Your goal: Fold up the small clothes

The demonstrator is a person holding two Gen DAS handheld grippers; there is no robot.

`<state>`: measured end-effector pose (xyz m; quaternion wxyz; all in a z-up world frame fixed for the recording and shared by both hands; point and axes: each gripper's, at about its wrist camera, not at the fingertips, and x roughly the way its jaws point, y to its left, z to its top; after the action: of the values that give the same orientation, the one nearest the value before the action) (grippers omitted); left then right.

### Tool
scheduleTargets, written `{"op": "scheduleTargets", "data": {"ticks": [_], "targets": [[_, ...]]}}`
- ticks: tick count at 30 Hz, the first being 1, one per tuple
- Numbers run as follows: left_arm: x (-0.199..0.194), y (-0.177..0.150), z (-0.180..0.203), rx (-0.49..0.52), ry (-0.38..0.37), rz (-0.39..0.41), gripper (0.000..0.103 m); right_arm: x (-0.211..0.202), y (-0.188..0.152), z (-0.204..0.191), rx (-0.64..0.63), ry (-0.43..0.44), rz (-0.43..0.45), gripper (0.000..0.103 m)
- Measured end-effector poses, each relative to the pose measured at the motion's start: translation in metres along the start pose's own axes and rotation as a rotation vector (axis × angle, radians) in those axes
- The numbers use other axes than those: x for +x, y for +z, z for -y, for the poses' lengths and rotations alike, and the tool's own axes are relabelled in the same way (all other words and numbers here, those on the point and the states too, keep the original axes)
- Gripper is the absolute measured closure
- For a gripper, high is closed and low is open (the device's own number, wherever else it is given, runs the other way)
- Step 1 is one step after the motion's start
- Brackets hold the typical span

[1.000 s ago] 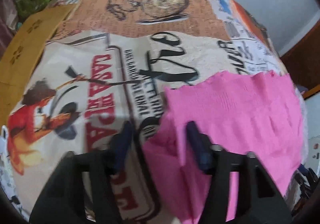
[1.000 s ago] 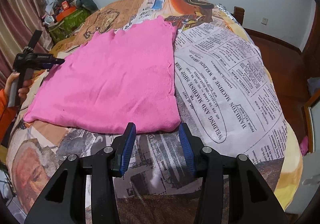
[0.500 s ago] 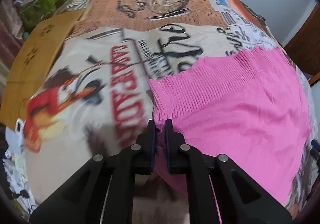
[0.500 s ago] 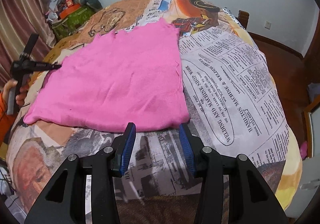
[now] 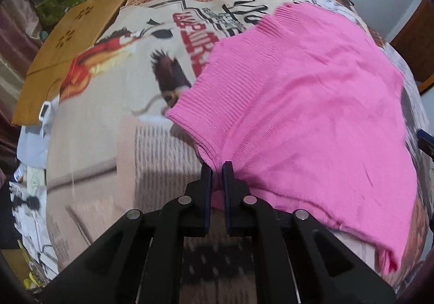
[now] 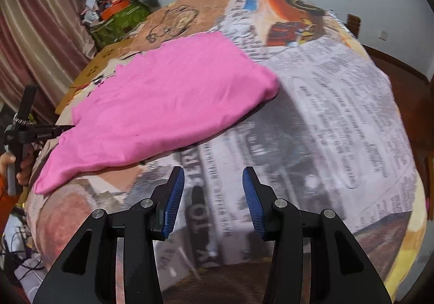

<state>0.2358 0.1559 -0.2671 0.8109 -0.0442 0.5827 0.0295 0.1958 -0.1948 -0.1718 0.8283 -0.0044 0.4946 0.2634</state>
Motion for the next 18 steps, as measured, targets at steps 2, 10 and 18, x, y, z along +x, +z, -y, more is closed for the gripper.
{"op": "scheduleTargets", "data": {"ticks": [2,10,18], "targets": [[-0.007,-0.011,0.007,0.01,-0.011,0.001,0.097,0.003,0.001,-0.007,-0.013,0.009,-0.002,0.058],[-0.03,-0.03,0.053,0.097,-0.092,0.007,0.098,0.002,0.004,-0.015,0.016,0.036,0.01,0.051],[-0.034,-0.031,0.059,0.092,-0.045,0.05,0.098,0.008,0.005,-0.027,0.055,0.109,-0.01,0.051]]}}
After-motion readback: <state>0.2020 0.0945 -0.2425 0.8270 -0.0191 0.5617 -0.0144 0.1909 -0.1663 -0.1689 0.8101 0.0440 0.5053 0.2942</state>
